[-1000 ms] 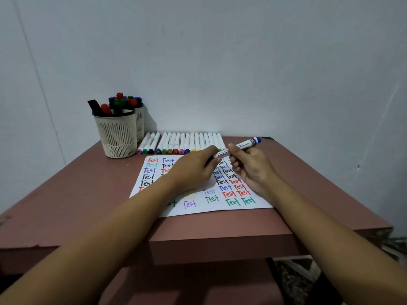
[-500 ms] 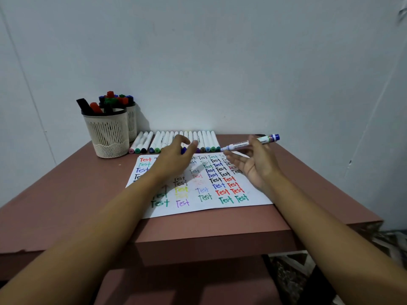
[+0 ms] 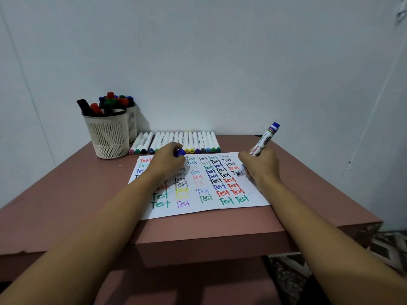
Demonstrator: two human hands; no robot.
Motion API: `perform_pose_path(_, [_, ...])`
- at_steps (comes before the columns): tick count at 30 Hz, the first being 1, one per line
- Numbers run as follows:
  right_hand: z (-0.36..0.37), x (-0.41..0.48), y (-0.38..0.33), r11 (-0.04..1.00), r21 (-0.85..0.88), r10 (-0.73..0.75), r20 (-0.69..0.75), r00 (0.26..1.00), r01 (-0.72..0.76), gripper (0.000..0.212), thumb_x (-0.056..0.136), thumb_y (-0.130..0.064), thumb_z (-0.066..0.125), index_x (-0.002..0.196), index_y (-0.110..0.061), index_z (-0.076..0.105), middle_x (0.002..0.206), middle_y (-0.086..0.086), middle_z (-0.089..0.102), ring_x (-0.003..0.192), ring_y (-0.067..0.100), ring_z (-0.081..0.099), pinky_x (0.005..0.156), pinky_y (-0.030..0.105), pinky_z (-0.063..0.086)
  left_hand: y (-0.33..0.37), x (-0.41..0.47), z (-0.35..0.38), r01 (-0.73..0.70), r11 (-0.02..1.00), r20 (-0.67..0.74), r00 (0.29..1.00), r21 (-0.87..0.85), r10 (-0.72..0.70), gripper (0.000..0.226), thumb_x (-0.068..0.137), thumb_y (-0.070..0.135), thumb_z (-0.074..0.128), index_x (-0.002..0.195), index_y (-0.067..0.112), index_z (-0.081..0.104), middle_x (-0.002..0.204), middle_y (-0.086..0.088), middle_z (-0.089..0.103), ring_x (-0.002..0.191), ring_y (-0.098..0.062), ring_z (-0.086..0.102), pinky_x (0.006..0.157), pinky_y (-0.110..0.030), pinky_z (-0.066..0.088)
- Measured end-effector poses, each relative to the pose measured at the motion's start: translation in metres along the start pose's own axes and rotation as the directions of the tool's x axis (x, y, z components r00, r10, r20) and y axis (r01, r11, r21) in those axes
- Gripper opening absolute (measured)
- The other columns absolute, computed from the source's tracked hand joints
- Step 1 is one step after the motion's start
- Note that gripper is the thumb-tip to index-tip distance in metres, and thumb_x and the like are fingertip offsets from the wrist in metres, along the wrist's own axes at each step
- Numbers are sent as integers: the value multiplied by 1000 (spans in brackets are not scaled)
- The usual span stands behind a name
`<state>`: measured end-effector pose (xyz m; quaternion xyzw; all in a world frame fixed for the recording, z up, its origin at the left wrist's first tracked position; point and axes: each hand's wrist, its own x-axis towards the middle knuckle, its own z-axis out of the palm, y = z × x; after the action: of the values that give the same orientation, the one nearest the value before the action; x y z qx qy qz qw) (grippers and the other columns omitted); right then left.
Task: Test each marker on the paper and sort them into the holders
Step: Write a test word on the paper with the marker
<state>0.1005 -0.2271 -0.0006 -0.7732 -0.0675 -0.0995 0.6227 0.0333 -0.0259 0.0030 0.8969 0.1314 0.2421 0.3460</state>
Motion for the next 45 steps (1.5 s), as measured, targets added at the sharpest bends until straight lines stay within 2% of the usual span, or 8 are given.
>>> perform_pose_path(4, [0, -1, 0, 1000, 21, -2, 27, 1000, 1, 16, 78, -8, 62, 66, -10, 51, 58, 11, 60, 43, 20, 49, 51, 31, 44, -2, 0, 1, 2, 1000, 0, 1000, -21, -2, 29, 87, 7, 53, 115, 7, 57, 110, -6, 59, 92, -14, 49, 75, -24, 34])
perform_pose_path(11, [-1, -1, -1, 1000, 28, -6, 76, 997, 4, 12, 79, -5, 63, 70, -8, 55, 57, 10, 60, 43, 18, 51, 48, 28, 46, 0, -2, 0, -2, 1000, 8, 1000, -18, 2, 28, 87, 7, 54, 114, 7, 58, 99, 0, 54, 90, -13, 48, 74, -23, 33])
perform_pose_path(17, [0, 2, 3, 999, -50, -4, -5, 1000, 3, 15, 76, -14, 63, 66, -14, 52, 58, 6, 61, 49, 22, 55, 60, 38, 50, 0, -2, 1, -5, 1000, 12, 1000, -14, 5, 27, 87, 8, 53, 113, 8, 58, 99, 0, 54, 90, -13, 48, 74, -23, 34])
perform_pose_path(21, [-1, 1, 1, 999, 46, 6, 50, 999, -8, 15, 78, -6, 62, 66, -10, 53, 56, 10, 57, 47, 21, 50, 50, 30, 44, -2, -1, 1, -2, 1000, 17, 1000, -18, 3, 26, 87, 8, 53, 112, 9, 58, 102, -1, 56, 90, -14, 49, 74, -23, 34])
perform_pose_path(27, [-1, 0, 0, 999, -43, 8, 71, 997, -5, 23, 80, -10, 60, 63, -14, 45, 57, 5, 53, 44, 15, 48, 48, 26, 37, -1, -1, 1, -8, 1000, 16, 1000, 4, 8, 27, 88, 8, 53, 114, 9, 58, 99, 1, 53, 90, -13, 48, 74, -23, 34])
perform_pose_path(33, [-3, 1, -1, 998, 53, 46, -36, 998, -44, 23, 78, -11, 59, 59, -14, 47, 37, -6, 52, 33, 8, 48, 51, 28, 40, -1, -1, 0, -9, 1000, 17, 1000, 10, 8, 27, 88, 8, 54, 114, 9, 58, 100, 0, 54, 90, -13, 49, 74, -22, 34])
perform_pose_path(38, [-1, -1, 0, 998, -58, 11, -10, 1000, -12, 23, 80, -16, 62, 63, -15, 46, 56, 2, 60, 47, 17, 60, 61, 38, 50, 0, -1, 1, -10, 1000, 18, 1000, 8, 10, 26, 88, 8, 54, 114, 9, 58, 100, 0, 54, 90, -13, 48, 74, -22, 33])
perform_pose_path(45, [-1, -2, -1, 999, -45, 24, 21, 999, -23, 20, 80, -13, 60, 65, -14, 47, 59, 6, 59, 46, 16, 56, 56, 33, 47, -1, -1, 1, -10, 1000, 19, 1000, 21, 10, 27, 88, 9, 54, 115, 10, 58, 100, 1, 53, 90, -12, 48, 72, -21, 32])
